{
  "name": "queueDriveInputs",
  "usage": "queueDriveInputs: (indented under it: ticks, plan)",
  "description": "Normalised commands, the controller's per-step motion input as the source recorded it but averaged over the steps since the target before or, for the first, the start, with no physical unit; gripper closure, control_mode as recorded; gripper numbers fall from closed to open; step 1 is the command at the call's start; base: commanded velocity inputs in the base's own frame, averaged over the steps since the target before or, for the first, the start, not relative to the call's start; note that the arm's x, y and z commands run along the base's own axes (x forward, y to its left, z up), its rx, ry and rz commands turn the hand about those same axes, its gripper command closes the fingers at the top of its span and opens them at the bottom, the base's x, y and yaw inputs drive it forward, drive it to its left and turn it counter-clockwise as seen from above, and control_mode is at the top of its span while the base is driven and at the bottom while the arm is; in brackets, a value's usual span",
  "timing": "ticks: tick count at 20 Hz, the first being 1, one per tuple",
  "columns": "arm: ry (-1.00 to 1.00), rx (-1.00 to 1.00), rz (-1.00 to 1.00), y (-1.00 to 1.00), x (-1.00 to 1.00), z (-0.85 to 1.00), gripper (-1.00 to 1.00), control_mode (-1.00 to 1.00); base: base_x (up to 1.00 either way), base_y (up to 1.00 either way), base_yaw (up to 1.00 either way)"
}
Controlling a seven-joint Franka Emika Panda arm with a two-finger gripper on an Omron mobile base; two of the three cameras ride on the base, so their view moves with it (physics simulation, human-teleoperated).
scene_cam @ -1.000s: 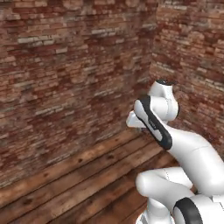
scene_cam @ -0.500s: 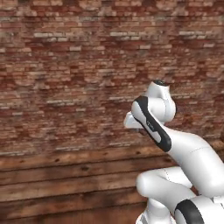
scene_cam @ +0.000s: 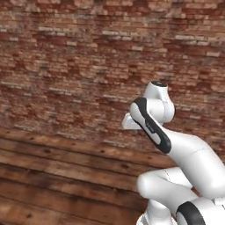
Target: Retrieve the sausage and cheese from the fridge and place them on the cutting board on the counter.
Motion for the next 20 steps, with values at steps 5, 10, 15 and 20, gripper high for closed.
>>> queueDriveInputs:
  ticks: [5, 10, 15, 20]
  plan:
    - [0.00, 0.00, 0.00, 0.00, 0.00, 0.00, 1.00, 1.00, 0.60, -0.05, 0.45]
    - [0.00, 0.00, 0.00, 0.00, 0.00, 0.00, 1.00, 1.00, 0.64, -0.07, 0.44]
    - [0.00, 0.00, 0.00, 0.00, 0.00, 0.00, 1.00, 1.00, 0.67, -0.08, 0.40]
    - [0.00, 0.00, 0.00, 0.00, 0.00, 0.00, 1.00, 1.00, 0.70, -0.02, 0.47]
